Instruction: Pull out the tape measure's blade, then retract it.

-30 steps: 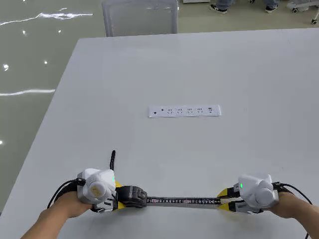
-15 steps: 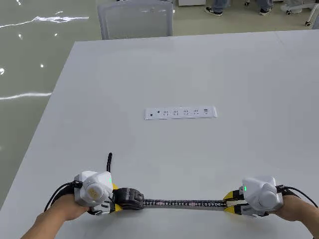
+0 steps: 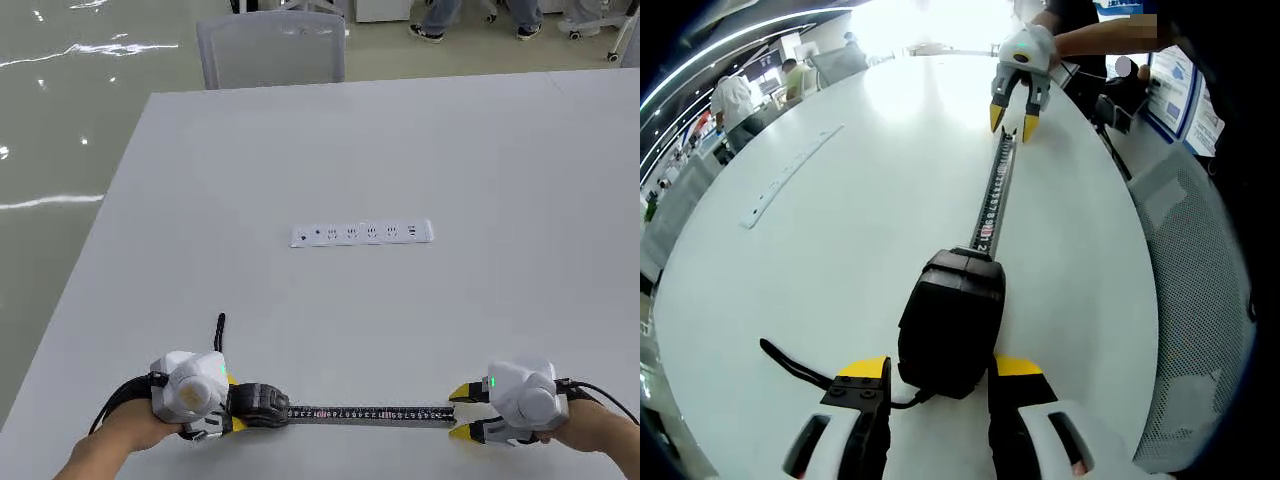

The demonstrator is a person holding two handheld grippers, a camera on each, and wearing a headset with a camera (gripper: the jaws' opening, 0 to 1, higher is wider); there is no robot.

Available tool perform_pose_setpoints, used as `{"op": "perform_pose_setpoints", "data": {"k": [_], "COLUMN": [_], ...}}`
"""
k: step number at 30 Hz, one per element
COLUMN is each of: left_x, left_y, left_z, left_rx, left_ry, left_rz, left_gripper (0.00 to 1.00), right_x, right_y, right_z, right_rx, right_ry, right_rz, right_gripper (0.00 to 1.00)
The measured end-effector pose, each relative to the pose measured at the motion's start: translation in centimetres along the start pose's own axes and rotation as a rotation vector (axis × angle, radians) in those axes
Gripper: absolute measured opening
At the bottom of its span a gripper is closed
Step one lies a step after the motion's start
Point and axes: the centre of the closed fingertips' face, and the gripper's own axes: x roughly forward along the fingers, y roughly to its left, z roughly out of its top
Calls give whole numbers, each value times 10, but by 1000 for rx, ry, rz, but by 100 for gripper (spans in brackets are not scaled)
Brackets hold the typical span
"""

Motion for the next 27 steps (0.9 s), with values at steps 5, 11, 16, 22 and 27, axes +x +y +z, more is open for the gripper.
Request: {"op": "perform_pose_setpoints", "data": {"k": [5,11,16,22,27], "left_x": [-4,-6,-13,-20,-24], "left_y": [-4,-8,-37,-47,-63], "left_z": [-2,-3,-11,-11,-4], "left_rx": [-5,-8,-89,-172,-214], "left_ry": [-14,-24,-110,-211,-292], "left_rz": [4,2,13,71,84], "left_gripper": [41,52,58,67,70], "right_x": [-7,-10,-26,-32,-34], "right_y": [0,2,21,35,50], "right_z": [-1,-2,-3,-7,-11], "right_rx": [15,20,94,132,183], "right_ry": [-3,-6,-59,-83,-95], "right_rz": [-23,-33,-76,-115,-134], "right_gripper": [38,48,58,67,73]}}
